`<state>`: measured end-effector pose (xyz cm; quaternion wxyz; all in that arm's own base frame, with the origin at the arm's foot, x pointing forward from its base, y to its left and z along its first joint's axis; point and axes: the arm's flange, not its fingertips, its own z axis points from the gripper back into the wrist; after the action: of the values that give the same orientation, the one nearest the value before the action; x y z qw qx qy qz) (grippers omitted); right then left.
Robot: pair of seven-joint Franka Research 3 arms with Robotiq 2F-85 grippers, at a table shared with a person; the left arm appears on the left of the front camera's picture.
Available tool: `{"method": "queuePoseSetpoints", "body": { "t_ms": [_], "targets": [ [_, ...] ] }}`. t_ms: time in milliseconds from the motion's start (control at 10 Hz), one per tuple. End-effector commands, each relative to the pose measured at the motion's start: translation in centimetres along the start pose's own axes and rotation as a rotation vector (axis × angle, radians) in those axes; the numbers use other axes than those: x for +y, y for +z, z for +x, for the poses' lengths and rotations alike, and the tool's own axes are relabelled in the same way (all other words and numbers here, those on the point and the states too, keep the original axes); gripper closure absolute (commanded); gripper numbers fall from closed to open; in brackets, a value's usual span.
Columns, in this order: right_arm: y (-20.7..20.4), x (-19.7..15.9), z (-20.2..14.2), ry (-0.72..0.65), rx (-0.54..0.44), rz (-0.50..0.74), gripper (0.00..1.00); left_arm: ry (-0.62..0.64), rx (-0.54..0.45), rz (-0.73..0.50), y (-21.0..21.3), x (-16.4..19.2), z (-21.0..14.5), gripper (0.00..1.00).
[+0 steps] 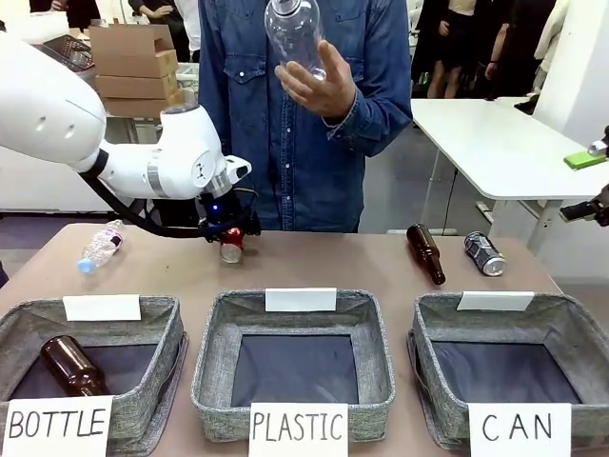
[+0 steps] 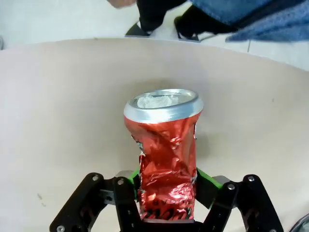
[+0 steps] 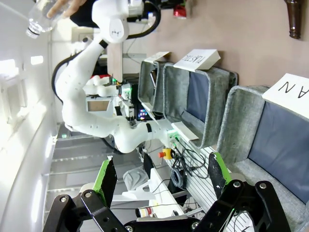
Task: Sort the can waste into the basket.
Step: Pick up the can waste from the table and place it in the right Fabric basket.
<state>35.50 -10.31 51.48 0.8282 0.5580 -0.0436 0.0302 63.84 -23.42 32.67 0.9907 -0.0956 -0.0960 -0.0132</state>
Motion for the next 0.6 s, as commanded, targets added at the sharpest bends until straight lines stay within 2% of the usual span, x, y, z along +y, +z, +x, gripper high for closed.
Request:
{"method": "queuePoseSetpoints", "body": {
  "t_ms": [0,200,300,400,500],
  "targets": [
    [0.3,0.1,0.1,0.027,0.004,0.010,0.00,0.059,-0.048,-0.007,3.5,3.4,-0.7,1.00],
    [0.3,0.1,0.1,0.027,0.004,0.010,0.00,-0.024,0.018,-0.047,9.3,10.4,-2.4,1.00],
    [0.3,0.1,0.1,0.027,0.004,0.010,0.00,-0.049,0.010,-0.041,12.1,14.2,-3.9,1.00],
    [0.3,0.1,0.1,0.027,0.004,0.010,0.00,-0.086,0.010,-0.090,14.7,17.7,-5.8,1.00],
    [0.3,0.1,0.1,0.027,0.004,0.010,0.00,-0.151,0.038,-0.204,17.2,20.4,-8.0,1.00]
  ]
}}
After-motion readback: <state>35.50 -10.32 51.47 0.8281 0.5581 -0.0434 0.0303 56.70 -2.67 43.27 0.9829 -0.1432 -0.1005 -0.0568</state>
